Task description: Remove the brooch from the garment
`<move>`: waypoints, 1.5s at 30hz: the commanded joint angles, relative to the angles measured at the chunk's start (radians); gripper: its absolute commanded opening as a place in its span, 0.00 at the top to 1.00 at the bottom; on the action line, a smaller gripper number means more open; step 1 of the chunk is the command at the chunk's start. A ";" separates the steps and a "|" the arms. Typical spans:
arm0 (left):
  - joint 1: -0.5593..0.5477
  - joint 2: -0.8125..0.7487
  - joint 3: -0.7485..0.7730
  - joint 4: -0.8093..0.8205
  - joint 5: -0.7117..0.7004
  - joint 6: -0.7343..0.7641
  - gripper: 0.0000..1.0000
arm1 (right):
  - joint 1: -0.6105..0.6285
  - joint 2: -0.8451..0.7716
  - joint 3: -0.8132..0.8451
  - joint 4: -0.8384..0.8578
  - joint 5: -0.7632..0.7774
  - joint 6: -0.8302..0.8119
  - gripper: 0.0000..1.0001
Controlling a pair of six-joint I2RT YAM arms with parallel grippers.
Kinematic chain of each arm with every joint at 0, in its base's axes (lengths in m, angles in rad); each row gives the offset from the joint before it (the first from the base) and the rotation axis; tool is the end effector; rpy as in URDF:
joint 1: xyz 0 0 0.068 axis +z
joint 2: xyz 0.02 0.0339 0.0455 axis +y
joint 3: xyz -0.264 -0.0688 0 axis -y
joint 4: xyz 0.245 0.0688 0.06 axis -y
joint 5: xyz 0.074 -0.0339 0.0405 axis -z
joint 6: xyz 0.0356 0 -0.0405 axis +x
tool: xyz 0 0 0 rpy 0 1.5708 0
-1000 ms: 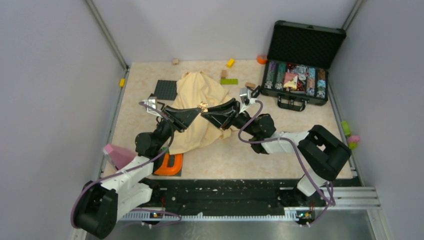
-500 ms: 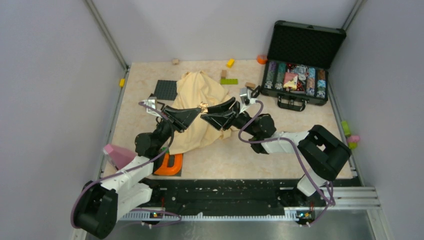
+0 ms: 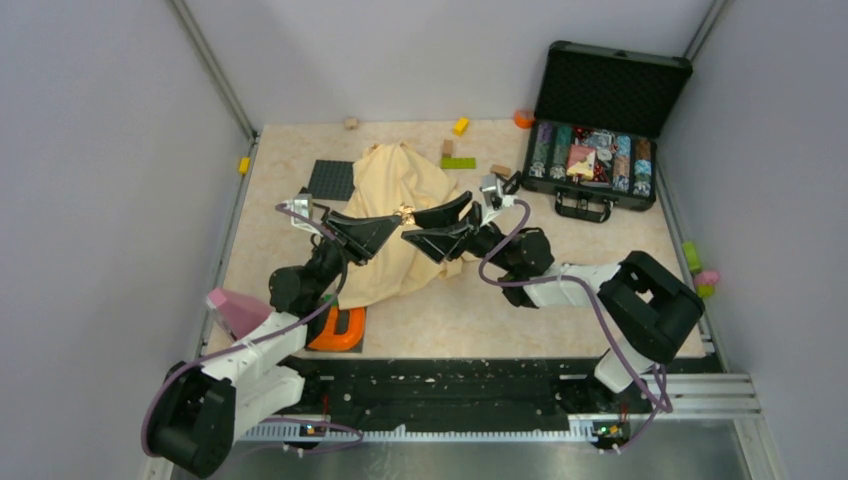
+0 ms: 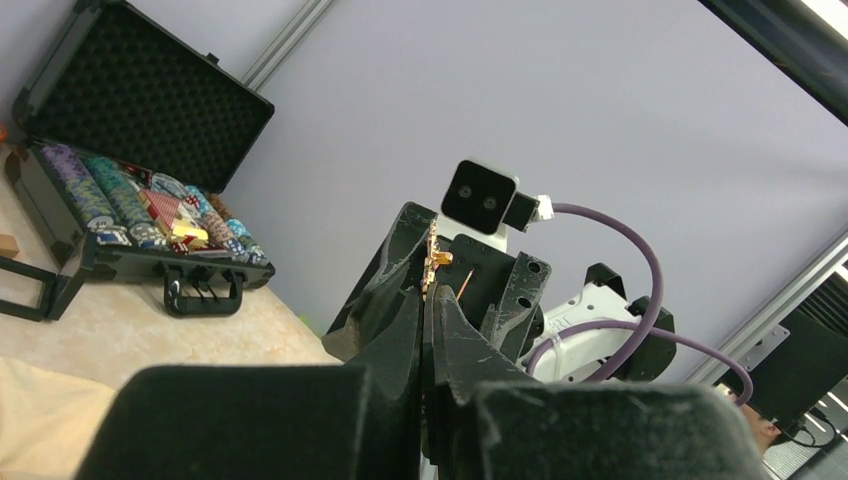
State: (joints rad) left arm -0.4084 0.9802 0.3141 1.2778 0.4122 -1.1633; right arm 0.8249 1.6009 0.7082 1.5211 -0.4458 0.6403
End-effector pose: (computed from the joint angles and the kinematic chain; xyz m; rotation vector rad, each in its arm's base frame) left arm 0.1687 -0.0885 0.2898 0.0055 1.1536 -1.6142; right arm 0.2020 0.2412 0.2866 -0.5541 0.9885 1.5336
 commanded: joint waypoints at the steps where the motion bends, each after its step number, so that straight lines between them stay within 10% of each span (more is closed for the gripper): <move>1: -0.004 -0.002 0.012 0.073 0.006 -0.017 1.00 | 0.017 -0.044 0.043 0.135 0.014 0.033 0.50; 18: -0.004 -0.031 0.007 0.065 -0.049 -0.045 1.00 | -0.006 -0.078 0.044 0.071 0.038 0.100 0.34; 37: -0.004 -0.006 0.012 0.097 -0.038 -0.068 1.00 | 0.016 -0.017 0.123 -0.001 0.002 0.041 0.47; 45: -0.004 0.007 0.013 0.111 -0.031 -0.068 1.00 | 0.017 -0.001 0.150 -0.011 -0.006 0.037 0.68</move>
State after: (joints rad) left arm -0.4084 0.9813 0.3119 1.3216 0.3702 -1.2278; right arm 0.8246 1.5909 0.8082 1.4830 -0.4389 0.6857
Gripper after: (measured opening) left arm 0.009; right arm 0.372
